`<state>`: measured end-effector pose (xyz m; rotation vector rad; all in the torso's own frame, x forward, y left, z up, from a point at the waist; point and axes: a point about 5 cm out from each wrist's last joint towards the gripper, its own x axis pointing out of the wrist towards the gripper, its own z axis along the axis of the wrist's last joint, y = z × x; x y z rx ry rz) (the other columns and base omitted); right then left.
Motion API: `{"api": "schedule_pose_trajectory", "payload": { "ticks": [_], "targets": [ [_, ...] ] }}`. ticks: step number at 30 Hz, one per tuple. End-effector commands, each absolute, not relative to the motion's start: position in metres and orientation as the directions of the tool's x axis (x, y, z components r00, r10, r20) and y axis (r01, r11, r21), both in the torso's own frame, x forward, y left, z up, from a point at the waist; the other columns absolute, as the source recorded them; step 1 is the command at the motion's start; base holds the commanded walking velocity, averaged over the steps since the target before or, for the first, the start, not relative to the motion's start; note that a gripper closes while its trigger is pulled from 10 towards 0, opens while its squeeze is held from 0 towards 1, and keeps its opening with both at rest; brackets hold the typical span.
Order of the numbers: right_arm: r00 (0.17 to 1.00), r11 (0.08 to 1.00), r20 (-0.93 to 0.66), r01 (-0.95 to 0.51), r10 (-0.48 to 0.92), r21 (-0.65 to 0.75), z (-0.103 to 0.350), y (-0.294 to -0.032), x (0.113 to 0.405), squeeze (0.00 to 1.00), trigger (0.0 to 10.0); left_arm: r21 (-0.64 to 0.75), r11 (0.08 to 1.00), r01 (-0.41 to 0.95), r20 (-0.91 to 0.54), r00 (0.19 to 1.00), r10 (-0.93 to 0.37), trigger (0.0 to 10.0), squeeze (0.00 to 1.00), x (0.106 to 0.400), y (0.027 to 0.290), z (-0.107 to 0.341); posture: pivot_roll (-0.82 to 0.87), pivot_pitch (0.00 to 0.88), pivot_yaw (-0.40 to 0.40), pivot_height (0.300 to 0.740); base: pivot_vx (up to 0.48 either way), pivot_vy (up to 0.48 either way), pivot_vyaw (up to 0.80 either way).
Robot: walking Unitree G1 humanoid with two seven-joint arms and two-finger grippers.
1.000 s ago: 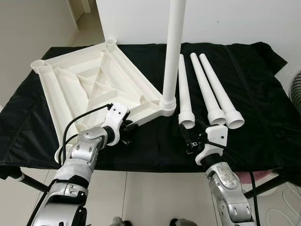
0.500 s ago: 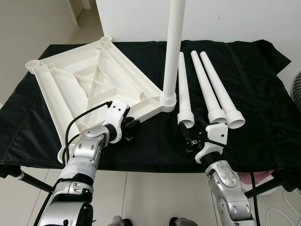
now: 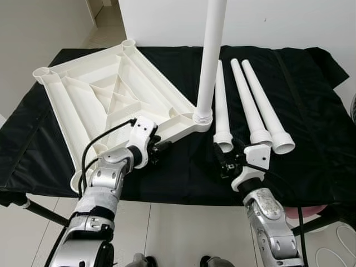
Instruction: Building children table
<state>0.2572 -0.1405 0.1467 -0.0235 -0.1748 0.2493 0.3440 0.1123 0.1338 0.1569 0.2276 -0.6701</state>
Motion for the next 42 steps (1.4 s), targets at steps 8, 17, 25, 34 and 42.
{"api": "schedule_pose_trajectory", "payload": {
  "ticks": [8,17,25,34,42],
  "targets": [
    [0.958,0.971,0.156,-0.237,0.240,-0.043,0.142,-0.141,0.257,0.00,10.0,0.262,0.941,0.213,-0.299,0.945,-0.131,10.0,0.00,0.346,0.175,0.127,-0.16,0.095,0.092,0.740,0.000,0.000,0.00],
    [0.955,0.969,0.164,-0.243,0.246,-0.040,0.144,-0.138,0.261,0.00,10.0,0.218,0.975,-0.047,-0.253,0.962,0.103,0.0,0.00,0.344,0.192,0.121,-0.15,0.090,0.089,0.740,0.000,0.000,0.00],
    [0.956,0.971,0.170,-0.237,0.240,-0.038,0.144,-0.139,0.262,0.00,10.0,0.174,0.962,-0.212,-0.195,0.950,0.244,0.0,0.00,0.345,0.197,0.126,-0.15,0.087,0.083,0.740,0.000,0.000,0.00],
    [0.959,0.976,0.180,-0.214,0.218,-0.037,0.147,-0.141,0.266,0.00,10.0,0.150,0.965,-0.214,-0.190,0.952,0.241,0.0,0.00,0.354,0.172,0.123,-0.16,0.099,0.091,0.740,0.000,0.000,0.00],
    [0.962,0.980,0.187,-0.195,0.200,-0.042,0.148,-0.144,0.266,0.00,10.0,0.055,0.997,0.058,-0.200,0.979,-0.046,10.0,1.00,0.356,0.136,0.121,-0.17,0.109,0.100,0.740,0.000,0.000,0.00]
  ]
}}
